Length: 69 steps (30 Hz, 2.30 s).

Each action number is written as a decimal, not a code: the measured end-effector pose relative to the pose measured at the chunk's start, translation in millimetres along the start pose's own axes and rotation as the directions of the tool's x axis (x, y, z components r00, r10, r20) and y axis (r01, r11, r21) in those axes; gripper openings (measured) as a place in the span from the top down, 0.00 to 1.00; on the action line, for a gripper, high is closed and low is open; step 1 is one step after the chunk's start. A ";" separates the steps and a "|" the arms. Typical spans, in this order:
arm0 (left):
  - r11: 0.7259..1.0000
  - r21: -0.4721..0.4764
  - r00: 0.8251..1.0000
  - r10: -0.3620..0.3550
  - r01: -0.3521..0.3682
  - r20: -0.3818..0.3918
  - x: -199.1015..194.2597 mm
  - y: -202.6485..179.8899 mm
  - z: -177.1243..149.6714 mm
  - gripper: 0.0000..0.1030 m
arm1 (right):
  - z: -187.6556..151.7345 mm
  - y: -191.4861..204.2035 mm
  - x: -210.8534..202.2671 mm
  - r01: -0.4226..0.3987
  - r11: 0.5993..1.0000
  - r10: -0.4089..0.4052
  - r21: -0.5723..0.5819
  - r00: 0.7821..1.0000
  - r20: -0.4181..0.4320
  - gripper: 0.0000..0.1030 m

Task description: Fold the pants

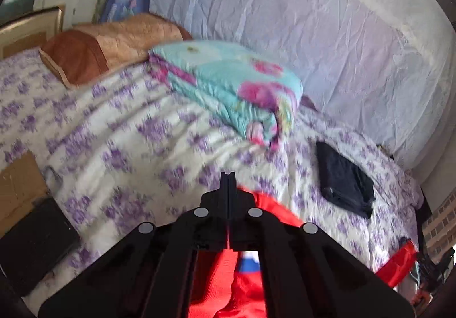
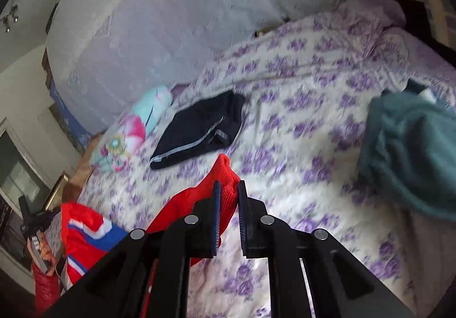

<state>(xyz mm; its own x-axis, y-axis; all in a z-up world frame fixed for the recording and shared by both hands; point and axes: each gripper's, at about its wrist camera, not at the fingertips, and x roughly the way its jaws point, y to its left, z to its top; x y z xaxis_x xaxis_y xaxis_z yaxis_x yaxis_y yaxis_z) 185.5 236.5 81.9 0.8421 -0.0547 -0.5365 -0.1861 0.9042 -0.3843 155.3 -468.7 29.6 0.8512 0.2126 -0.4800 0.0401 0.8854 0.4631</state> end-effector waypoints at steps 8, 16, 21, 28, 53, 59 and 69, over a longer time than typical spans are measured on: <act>1.000 0.011 0.957 -0.013 0.017 -0.291 68.2 14.8 -18.4 1.00 | -70.4 -66.9 24.7 0.156 0.984 -0.138 0.084 0.972 -0.191 0.89; 0.997 0.027 0.919 -0.057 0.073 -0.391 99.8 26.2 -30.7 0.44 | -104.0 -82.5 -9.3 0.087 0.978 -0.050 0.192 0.980 -0.191 0.89; 0.991 0.055 0.879 -0.081 0.121 -0.471 127.3 10.0 -37.8 0.44 | -109.7 -90.1 -8.3 0.074 0.969 -0.028 0.236 0.981 -0.193 0.88; 0.987 0.123 0.887 -0.038 0.106 -0.460 127.5 5.1 -53.7 0.86 | -110.2 -90.9 -12.7 0.085 0.968 -0.030 0.237 0.973 -0.227 0.83; 0.983 0.034 0.977 -0.173 0.179 -0.126 42.0 -16.1 15.4 0.90 | -10.7 -31.4 -28.2 0.011 1.000 -0.011 -0.004 1.000 0.014 0.93; 0.999 -0.038 0.931 -0.040 0.028 -0.363 168.3 -8.9 -15.1 0.90 | -17.1 -73.7 120.8 0.207 0.978 -0.197 0.014 0.950 -0.243 0.93; 0.999 0.018 0.948 0.037 -0.033 -0.317 112.4 12.7 -14.4 0.46 | -25.2 -58.2 45.8 0.241 0.971 -0.240 -0.004 0.967 -0.087 0.59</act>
<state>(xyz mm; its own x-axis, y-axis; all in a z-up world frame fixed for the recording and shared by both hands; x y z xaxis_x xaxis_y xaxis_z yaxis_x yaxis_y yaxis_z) 270.5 235.7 5.9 0.6312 -0.1529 -0.7604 -0.2043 0.9130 -0.3531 178.7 -500.1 -38.0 0.7678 0.0289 -0.6401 0.2418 0.9120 0.3312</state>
